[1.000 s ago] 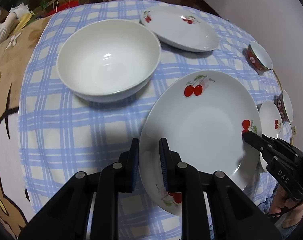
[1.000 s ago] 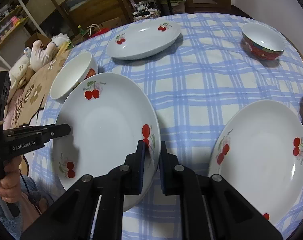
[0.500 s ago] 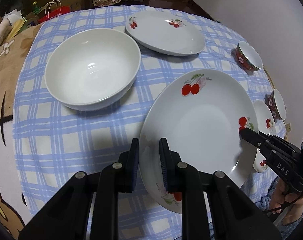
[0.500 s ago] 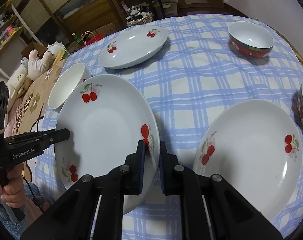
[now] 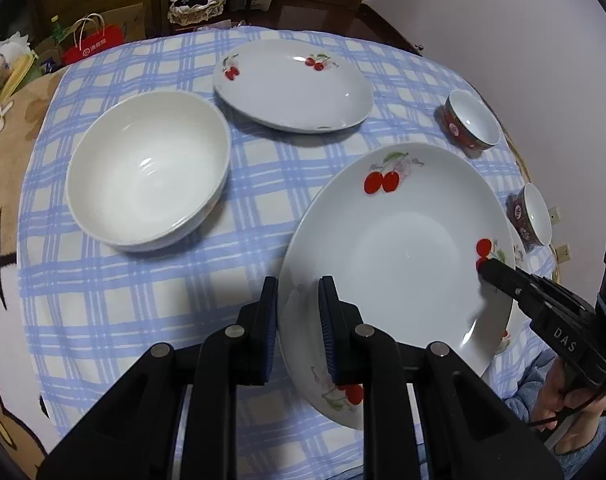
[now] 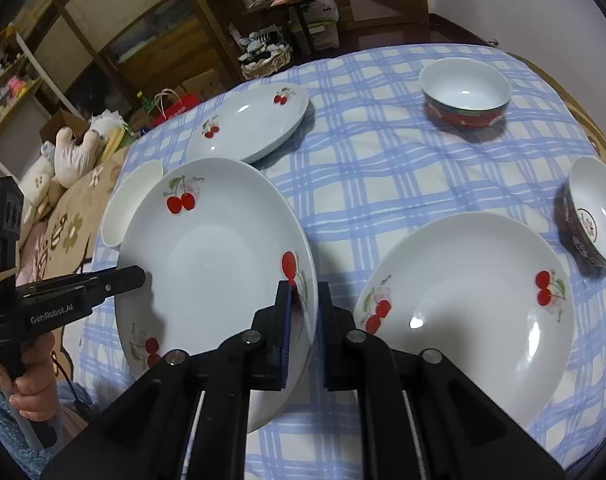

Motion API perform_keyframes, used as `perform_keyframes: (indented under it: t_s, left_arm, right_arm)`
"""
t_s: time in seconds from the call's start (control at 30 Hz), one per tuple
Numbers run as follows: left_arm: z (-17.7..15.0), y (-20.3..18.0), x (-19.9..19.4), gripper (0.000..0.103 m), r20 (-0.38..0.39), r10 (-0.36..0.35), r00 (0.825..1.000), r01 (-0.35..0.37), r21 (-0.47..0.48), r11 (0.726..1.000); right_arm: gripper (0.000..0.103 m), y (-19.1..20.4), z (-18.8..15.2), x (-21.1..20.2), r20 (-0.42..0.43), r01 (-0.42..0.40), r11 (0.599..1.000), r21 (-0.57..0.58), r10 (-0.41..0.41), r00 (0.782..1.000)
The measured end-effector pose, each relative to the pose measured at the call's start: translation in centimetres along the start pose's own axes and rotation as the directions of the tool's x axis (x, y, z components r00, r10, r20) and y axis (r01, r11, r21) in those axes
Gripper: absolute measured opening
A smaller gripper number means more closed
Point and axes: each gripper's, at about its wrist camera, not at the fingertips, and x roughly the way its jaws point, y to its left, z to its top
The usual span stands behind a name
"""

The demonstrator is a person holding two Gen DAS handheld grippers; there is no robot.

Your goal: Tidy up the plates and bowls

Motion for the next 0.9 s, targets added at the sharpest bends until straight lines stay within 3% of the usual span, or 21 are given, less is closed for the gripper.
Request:
perform_keyframes:
  t_s: [0.13, 0.5, 0.77, 0.9]
  left_arm:
    - [0.7, -1.9, -0.2, 0.019, 0.009, -0.001, 1.0, 0.001, 0.027, 1.0]
    - [2.4, -8.2, 1.1, 0.019, -0.005, -0.097, 0.995, 0.097, 0.097, 0.991]
    - [3.1, -12.6, 3.3, 0.019, -0.032, -0.117, 0.993, 0.121, 0.178, 0.977]
    - [2.8, -13.8, 5.4, 0.019, -0.062, -0.175, 0.983, 0.183, 0.195, 0.963]
  right_arm:
    - [0.012, -1.2, 0.1, -1.2, 0.018, 0.018, 1.0, 0.026, -0.019, 1.0]
    - [0.012, -6.9, 0.1, -4.9, 0.052, 0.087, 0.984, 0.155, -0.096, 0.994]
    - [0.013, -11.1, -0.4, -6.0, 0.045, 0.146, 0.951, 0.274, -0.164, 0.985]
    - [0.014, -13.3, -1.6, -5.1, 0.011, 0.186, 0.919, 0.348, -0.202, 0.979]
